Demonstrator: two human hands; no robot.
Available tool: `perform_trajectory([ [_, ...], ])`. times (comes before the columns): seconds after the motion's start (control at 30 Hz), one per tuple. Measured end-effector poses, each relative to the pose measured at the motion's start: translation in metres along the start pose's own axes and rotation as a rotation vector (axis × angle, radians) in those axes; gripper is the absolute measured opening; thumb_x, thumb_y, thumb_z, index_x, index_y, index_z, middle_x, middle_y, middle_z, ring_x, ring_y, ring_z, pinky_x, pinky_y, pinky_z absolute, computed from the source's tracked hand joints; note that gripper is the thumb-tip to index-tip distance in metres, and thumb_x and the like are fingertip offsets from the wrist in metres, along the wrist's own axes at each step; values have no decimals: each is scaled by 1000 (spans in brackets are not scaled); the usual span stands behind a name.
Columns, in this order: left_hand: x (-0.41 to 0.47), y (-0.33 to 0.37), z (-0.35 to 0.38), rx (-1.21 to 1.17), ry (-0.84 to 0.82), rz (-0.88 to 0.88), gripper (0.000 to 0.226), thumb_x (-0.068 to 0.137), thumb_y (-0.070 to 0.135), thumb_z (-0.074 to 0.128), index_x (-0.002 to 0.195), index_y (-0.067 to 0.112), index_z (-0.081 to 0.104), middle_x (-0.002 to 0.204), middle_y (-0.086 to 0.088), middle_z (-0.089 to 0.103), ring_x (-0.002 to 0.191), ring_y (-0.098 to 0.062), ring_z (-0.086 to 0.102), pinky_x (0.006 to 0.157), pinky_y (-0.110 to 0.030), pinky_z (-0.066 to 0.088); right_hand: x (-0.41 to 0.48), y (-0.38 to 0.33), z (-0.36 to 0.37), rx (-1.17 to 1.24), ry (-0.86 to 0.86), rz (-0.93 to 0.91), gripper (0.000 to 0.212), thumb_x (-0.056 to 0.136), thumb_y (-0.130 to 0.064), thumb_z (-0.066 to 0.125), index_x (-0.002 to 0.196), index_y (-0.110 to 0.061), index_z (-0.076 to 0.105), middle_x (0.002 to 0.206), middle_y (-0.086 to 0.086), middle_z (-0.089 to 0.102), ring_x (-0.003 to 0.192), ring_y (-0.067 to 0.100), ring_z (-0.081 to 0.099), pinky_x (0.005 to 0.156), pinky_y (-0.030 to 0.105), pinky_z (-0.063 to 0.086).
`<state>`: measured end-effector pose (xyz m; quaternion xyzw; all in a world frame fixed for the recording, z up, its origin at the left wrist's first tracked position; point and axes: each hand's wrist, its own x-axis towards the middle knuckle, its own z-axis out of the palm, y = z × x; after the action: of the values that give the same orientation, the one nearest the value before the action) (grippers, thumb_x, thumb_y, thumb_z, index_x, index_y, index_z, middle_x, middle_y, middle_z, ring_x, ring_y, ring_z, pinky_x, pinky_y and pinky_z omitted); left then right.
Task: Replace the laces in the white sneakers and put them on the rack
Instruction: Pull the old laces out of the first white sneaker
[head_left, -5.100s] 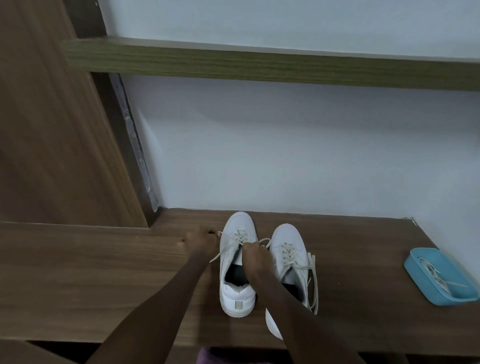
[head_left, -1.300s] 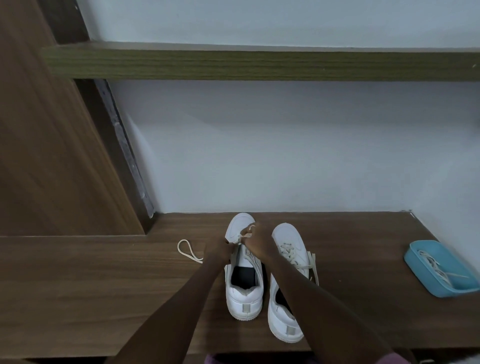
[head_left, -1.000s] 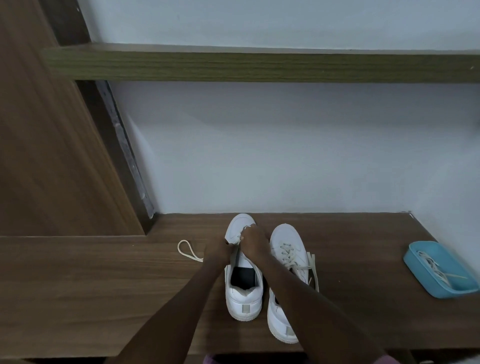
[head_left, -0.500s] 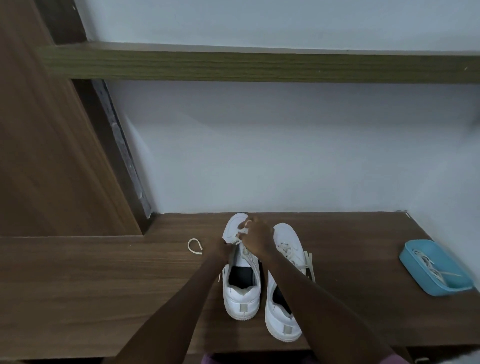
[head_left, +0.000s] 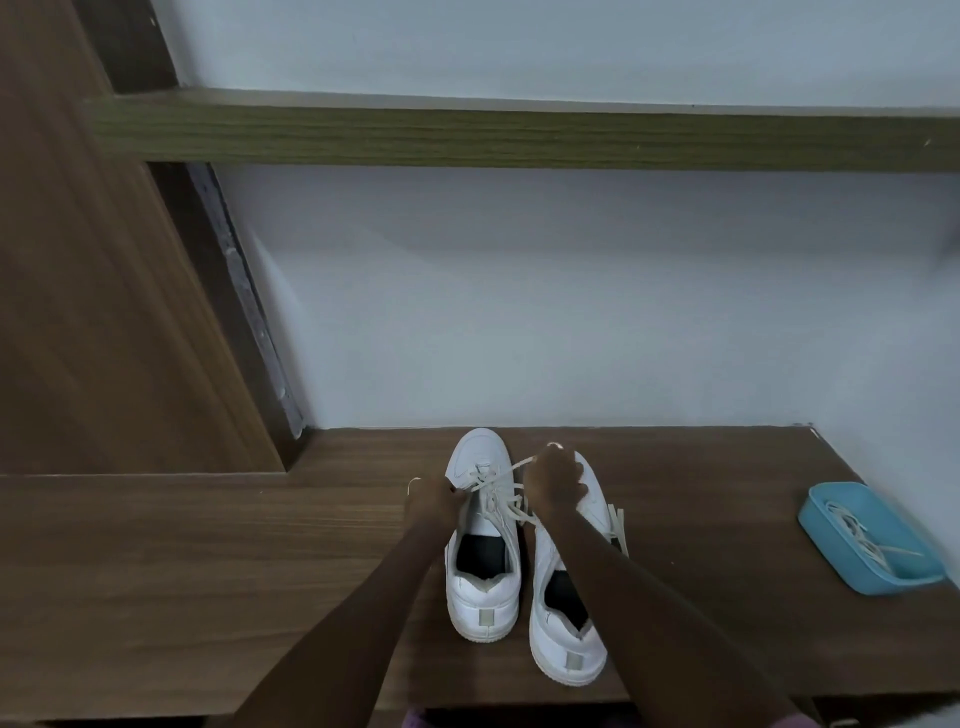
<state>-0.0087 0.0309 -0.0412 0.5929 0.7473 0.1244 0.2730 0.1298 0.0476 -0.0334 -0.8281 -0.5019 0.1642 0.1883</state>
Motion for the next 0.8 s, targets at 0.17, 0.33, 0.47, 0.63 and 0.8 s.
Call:
perform_trajectory([
  [0.17,1,-1,3,-31,-7,-6,33,93,26,52,67,6,58,56,1,41,71,-19,50,63,-25,33,4,8,-2,-26,54,-119,27,96,-20,46,117,-7,58,125,9,53,120,28,46,96,39,41],
  [0.33,2,0,3,13,4,-2,44,92,26,51,51,13,39,52,0,38,48,-10,34,46,-23,24,-15,-16,15,-272,-112,-574,27,92,-18,49,115,-20,65,132,-3,46,126,23,35,101,40,28],
  [0.47,0,2,2,24,-1,-5,46,93,25,49,51,13,35,51,0,37,46,-10,32,44,-22,22,-23,-27,18,-506,-48,-658,31,91,-3,43,114,-9,62,125,7,50,123,29,39,100,45,31],
  [0.63,-2,2,0,62,-8,5,42,95,29,48,58,10,49,54,1,38,57,-15,42,55,-25,31,-25,-24,13,-503,-24,-632,30,90,-5,44,114,-11,62,126,6,49,121,28,41,98,45,31],
  [0.8,0,1,0,22,-9,-9,45,94,26,51,52,14,38,54,0,38,54,-13,40,51,-25,28,-6,-3,1,-246,79,-254,31,92,-7,41,117,-12,58,124,4,50,119,25,46,96,42,36],
])
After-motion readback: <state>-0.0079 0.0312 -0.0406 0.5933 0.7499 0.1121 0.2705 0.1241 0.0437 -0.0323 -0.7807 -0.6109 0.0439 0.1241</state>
